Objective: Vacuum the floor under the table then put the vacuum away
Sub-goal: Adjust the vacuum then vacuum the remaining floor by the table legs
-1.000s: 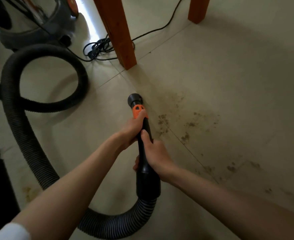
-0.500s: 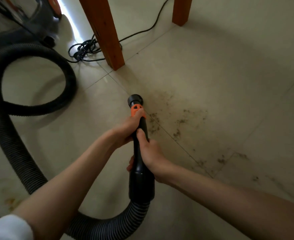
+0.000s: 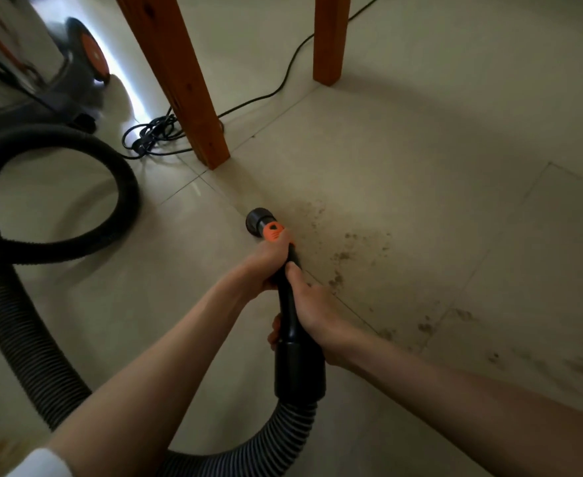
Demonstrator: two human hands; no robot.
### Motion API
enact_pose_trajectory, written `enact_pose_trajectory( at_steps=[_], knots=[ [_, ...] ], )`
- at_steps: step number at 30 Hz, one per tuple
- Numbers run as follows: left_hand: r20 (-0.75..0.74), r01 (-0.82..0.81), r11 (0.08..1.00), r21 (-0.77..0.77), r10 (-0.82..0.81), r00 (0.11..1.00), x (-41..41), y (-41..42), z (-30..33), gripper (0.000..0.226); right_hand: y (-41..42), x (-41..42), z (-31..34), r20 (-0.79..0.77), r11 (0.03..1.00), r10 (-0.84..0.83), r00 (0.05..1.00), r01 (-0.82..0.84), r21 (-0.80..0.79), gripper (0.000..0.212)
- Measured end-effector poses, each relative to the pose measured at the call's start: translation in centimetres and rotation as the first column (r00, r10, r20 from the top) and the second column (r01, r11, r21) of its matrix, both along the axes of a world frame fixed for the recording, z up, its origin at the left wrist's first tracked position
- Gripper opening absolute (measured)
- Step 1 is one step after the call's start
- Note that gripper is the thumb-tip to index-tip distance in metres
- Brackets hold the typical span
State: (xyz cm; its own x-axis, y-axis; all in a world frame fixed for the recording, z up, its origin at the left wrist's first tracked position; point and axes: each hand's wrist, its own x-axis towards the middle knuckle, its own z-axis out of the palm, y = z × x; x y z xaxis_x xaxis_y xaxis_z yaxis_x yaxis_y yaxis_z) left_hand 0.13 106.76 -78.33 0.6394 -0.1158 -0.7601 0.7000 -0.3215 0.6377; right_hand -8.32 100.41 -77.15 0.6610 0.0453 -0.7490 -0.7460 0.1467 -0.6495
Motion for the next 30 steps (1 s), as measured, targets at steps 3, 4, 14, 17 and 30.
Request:
enact_pose_trajectory(
  at_steps=[3, 4, 14, 17, 30],
  knots=[
    [0.019, -0.009, 1.000, -0.001, 0.009, 1.000, -1.0, 0.1, 0.0, 0.032, 0.1, -0.8, -0.1, -0.003, 1.000, 0.009, 1.000, -0.009, -0.010, 0.048],
    [0.031, 0.001, 1.000, 0.002, -0.001, 1.000, -1.3, 0.1, -0.1, 0.032, 0.1, -0.9, -0.2, 0.000, 1.000, 0.016, 1.000, -0.016, -0.022, 0.051],
    [0.080, 0.035, 0.999, 0.023, -0.037, 0.996, -1.3, -0.2, -0.1, 0.038, -0.3, -1.1, -0.8, 0.038, 0.998, 0.039, 0.999, -0.037, -0.058, 0.054],
    [0.047, 0.075, 0.996, 0.055, -0.077, 0.996, -0.9, -0.9, -0.3, 0.038, -0.8, -0.8, -0.7, 0.026, 0.999, 0.008, 1.000, -0.007, -0.035, 0.052],
    [-0.020, 0.110, 0.992, -0.064, -0.111, 0.994, 1.2, -2.6, -0.7, 0.037, -2.3, 0.7, -1.8, 0.068, 0.995, -0.057, 0.996, 0.062, -0.073, 0.053]
  ],
)
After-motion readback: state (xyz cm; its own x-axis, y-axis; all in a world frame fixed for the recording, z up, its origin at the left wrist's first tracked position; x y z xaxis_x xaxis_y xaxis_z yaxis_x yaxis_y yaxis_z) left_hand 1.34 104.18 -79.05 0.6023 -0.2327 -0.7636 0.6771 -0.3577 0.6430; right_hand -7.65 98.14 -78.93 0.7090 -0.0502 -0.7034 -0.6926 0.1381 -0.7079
